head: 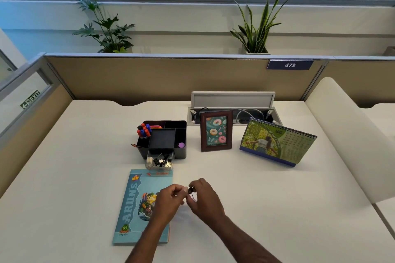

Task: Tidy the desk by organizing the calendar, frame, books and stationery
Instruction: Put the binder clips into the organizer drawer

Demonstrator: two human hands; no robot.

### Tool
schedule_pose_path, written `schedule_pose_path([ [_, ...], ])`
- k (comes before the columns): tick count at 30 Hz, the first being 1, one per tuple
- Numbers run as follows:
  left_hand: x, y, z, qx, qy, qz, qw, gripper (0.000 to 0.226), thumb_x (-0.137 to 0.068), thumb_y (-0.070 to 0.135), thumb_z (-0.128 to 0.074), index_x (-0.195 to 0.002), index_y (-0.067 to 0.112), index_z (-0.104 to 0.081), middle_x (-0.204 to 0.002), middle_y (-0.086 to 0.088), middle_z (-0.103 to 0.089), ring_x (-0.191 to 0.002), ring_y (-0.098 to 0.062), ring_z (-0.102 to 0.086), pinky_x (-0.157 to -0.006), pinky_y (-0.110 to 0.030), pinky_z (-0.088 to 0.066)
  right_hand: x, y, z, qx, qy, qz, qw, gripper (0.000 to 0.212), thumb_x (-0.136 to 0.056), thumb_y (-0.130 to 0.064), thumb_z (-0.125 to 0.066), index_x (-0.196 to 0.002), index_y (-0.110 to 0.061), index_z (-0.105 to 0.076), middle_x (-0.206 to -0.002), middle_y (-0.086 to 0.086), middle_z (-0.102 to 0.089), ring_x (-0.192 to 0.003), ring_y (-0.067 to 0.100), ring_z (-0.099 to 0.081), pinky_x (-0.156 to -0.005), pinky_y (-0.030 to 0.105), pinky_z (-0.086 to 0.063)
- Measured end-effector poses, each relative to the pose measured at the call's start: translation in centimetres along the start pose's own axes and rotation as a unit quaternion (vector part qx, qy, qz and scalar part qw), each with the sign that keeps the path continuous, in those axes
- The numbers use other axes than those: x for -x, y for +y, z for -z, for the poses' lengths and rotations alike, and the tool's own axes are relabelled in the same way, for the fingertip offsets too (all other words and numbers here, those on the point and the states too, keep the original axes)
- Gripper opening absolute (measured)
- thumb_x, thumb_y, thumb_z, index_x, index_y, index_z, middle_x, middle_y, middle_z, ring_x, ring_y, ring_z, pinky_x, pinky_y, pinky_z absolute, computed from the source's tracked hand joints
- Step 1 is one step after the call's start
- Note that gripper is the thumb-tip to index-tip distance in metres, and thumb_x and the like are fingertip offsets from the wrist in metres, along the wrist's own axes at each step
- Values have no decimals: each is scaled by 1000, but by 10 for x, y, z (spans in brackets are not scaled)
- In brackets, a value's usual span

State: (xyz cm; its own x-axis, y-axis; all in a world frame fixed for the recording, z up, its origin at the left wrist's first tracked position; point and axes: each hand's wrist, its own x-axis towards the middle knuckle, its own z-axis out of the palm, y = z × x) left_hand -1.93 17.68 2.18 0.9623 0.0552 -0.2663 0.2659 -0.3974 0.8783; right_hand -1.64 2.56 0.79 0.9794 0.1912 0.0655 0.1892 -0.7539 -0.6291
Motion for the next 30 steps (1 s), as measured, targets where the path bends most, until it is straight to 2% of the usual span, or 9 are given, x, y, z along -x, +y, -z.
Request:
schedule_pose_path([
  [4,-6,6,6,14,13,5,1000,3,-87,22,-74,-86,21,-72,-74,0,-74,-68,-15,-71,-62,-27,-58,-9,-11,7,10,-3,39,999,28,-88,-43,-52,-104,-22,-56,-99,-5,-54,-88,11,-51,-66,29,-48],
  [7,-12,11,16,31,45,13,998,5,-88,18,-73,-85,20,-71,-74,0,-74,-66,-14,-72,-58,-26,-59,-16,-20,10,11,-6,60,998,39,-88,-49,-52,-115,-21,-54,-108,-4,-55,-97,13,-53,-73,27,-48],
  [11,-26,21,37,81,171,43,981,5,-91,23,-70,-90,18,-67,-79,0,-72,-61,-19,-68,-50,-27,-53,-29,-26,16,25,3,69,997,51,-90,-54,-50,-127,-18,-51,-121,0,-55,-107,16,-52,-82,28,-49],
  [14,-42,25,51,111,255,73,958,8,-92,22,-68,-91,15,-65,-77,-4,-71,-59,-21,-65,-50,-26,-50,-39,-28,17,39,-18,65,997,51,-93,-46,-55,-134,-16,-48,-131,2,-53,-116,19,-52,-92,31,-48],
  [16,-54,26,56,108,280,94,949,11,-93,24,-68,-92,14,-65,-78,-4,-70,-58,-21,-67,-50,-24,-48,-44,-29,17,55,-37,66,996,54,-95,-40,-55,-140,-15,-43,-139,4,-50,-123,22,-50,-99,34,-45],
  [20,-76,30,58,39,284,98,953,13,-94,26,-66,-91,14,-65,-83,-2,-70,-54,-20,-67,-47,-21,-44,-56,-31,13,89,-59,83,991,59,-95,-30,-57,-146,-11,-35,-149,8,-43,-135,25,-41,-108,37,-39],
  [23,-89,27,57,-13,275,88,957,13,-95,26,-64,-87,15,-64,-83,-3,-71,-51,-20,-67,-45,-23,-47,-73,-30,8,123,-67,92,986,66,-96,-25,-57,-151,-8,-25,-158,11,-29,-144,28,-28,-116,38,-29],
  [27,-97,16,56,-45,273,85,957,13,-93,24,-66,-81,18,-66,-79,-5,-72,-62,-22,-67,-54,-36,-58,-97,-27,6,162,-95,84,979,69,-98,-19,-51,-154,-7,-11,-163,12,-8,-150,28,-11,-121,39,-20],
  [30,-95,13,55,-64,275,64,957,14,-95,21,-63,-90,11,-71,-89,-10,-73,-72,-21,-63,-56,-27,-49,-107,-24,5,180,-115,74,974,73,-98,-14,-50,-154,-9,-3,-164,11,4,-151,27,-2,-121,41,-18],
])
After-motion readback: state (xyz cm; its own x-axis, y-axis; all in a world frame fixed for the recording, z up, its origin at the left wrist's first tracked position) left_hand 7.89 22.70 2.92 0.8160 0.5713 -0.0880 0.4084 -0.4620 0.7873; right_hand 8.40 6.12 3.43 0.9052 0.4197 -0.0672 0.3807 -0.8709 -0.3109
